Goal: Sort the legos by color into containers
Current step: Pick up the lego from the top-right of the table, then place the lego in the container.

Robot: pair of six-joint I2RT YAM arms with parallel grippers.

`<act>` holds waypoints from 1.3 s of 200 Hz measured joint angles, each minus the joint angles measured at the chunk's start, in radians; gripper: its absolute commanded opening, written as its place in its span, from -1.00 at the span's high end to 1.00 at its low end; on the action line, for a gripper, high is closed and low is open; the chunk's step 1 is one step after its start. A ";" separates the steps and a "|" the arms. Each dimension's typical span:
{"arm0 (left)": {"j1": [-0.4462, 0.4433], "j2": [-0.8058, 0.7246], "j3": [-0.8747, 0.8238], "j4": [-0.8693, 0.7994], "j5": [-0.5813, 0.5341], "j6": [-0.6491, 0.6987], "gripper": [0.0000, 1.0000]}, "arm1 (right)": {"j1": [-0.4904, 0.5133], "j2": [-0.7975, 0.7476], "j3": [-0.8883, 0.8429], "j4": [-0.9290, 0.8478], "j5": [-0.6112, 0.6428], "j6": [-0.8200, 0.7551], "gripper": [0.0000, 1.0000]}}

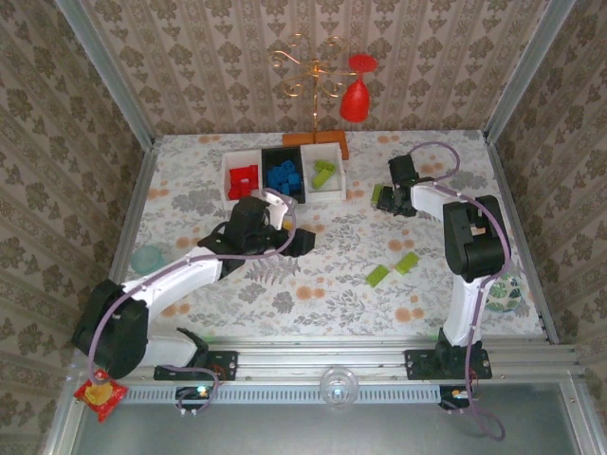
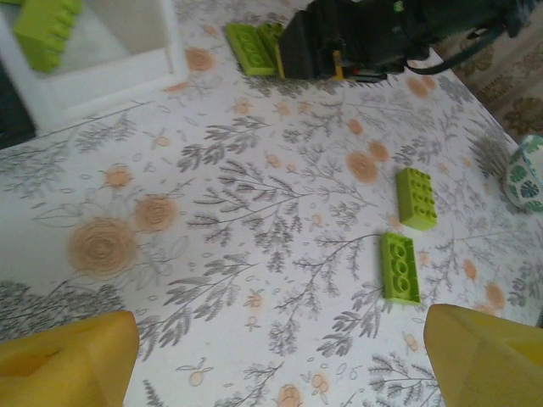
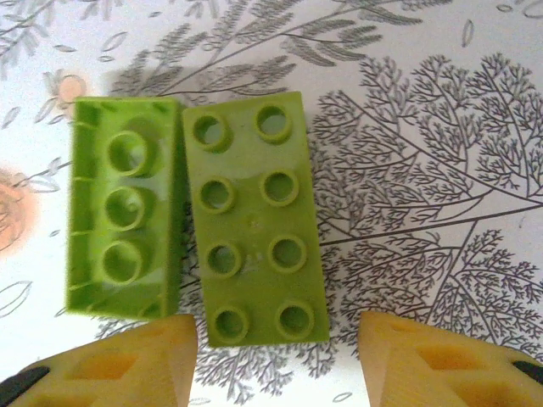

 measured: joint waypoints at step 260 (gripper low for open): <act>0.052 -0.083 -0.036 0.001 -0.087 -0.010 -0.81 | 0.068 -0.150 -0.076 0.178 -0.137 0.041 0.40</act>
